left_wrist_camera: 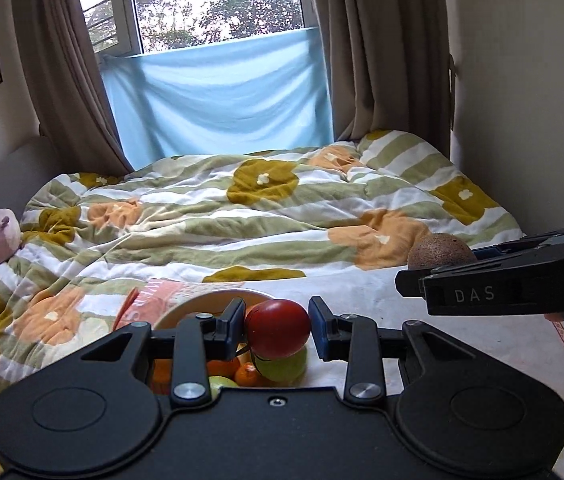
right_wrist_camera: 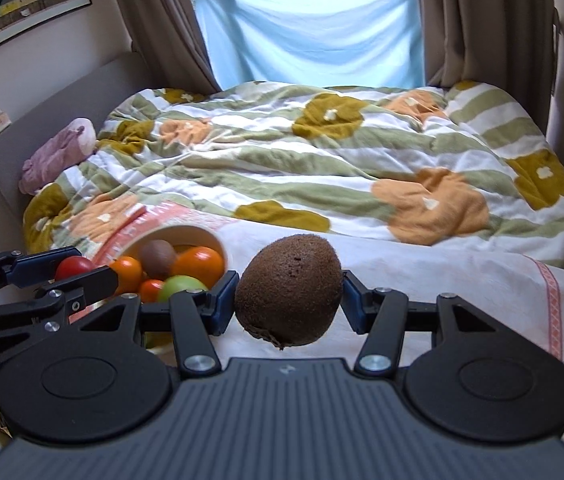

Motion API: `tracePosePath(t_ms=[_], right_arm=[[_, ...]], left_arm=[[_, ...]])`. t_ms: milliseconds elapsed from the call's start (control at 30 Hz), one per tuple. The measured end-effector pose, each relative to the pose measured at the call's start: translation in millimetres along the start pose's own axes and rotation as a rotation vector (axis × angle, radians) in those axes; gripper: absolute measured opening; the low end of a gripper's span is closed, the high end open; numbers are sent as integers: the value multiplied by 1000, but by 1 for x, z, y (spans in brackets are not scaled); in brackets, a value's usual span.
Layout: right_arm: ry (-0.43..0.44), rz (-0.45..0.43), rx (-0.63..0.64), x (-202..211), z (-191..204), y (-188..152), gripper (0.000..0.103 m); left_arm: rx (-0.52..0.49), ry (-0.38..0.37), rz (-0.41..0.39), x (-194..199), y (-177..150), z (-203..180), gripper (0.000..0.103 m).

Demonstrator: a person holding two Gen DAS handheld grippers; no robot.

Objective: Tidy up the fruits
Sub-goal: 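Carry the tomato and kiwi with both grippers over the bowl, then open both grippers to release the tomato and kiwi into the bowl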

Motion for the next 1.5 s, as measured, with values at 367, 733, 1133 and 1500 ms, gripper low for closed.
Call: tracePosePath(t_ms=[367, 733, 1133, 1500], right_arm=[[12, 14, -35, -38, 67, 25, 69], [-43, 62, -93, -95, 87, 28, 69], [-87, 105, -111, -129, 91, 31, 69], [-68, 164, -70, -165, 116, 36, 69]], left_arm=[[-4, -31, 41, -40, 0, 68, 39], [-89, -147, 126, -113, -26, 81, 39], [-117, -214, 181, -137, -38, 87, 93], [-116, -198, 158, -119, -39, 114, 97]])
Point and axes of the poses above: each gripper's, at about its wrist camera, not at the fingertips, and x roughly against the way its jaws point, z to its left, y to its top, the point moved 10 cm from there along -x, roughly the way its jaws point, and after that the axes turned 3 degrees about z, right-handed, at the moved point
